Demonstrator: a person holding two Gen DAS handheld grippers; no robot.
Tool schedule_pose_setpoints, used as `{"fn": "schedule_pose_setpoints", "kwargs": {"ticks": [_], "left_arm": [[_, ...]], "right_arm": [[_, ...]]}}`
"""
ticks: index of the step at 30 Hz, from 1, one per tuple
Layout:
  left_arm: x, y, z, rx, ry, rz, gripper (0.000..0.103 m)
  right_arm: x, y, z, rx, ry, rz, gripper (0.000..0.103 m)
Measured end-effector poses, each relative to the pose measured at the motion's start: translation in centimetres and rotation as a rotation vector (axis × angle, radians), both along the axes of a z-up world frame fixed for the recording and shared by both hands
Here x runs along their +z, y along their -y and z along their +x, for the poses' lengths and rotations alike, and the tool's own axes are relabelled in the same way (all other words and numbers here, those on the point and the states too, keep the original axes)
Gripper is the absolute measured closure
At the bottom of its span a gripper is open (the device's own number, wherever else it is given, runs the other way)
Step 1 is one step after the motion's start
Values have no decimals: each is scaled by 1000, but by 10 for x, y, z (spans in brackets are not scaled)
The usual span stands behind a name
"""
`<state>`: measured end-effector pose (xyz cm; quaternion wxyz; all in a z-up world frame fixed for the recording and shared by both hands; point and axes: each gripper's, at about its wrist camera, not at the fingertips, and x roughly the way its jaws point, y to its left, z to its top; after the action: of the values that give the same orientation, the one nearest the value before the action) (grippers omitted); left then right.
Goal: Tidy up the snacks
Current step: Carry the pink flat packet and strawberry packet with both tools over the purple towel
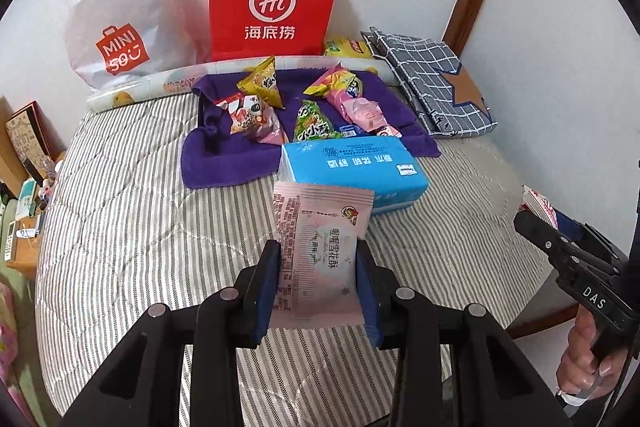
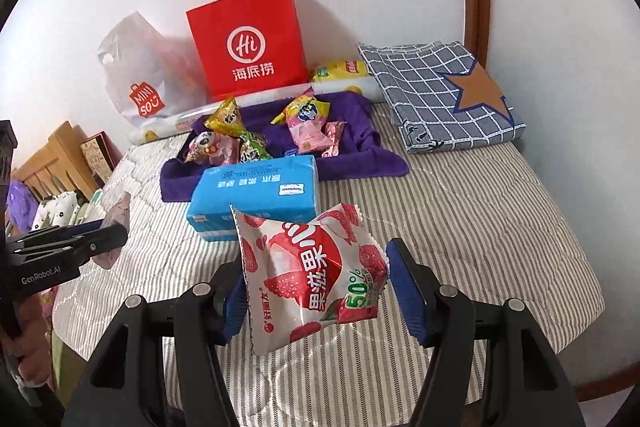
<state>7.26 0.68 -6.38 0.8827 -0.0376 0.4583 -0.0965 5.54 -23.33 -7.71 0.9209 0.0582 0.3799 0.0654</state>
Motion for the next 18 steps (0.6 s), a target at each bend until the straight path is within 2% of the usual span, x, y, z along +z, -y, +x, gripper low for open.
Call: {"fn": "schedule_pose_setpoints", "kwargs": {"ticks": [18], "left_arm": [[9,-7,3,16,17,-15,68]], "right_arm": [[10,-7,5,3,24,10,40]]}}
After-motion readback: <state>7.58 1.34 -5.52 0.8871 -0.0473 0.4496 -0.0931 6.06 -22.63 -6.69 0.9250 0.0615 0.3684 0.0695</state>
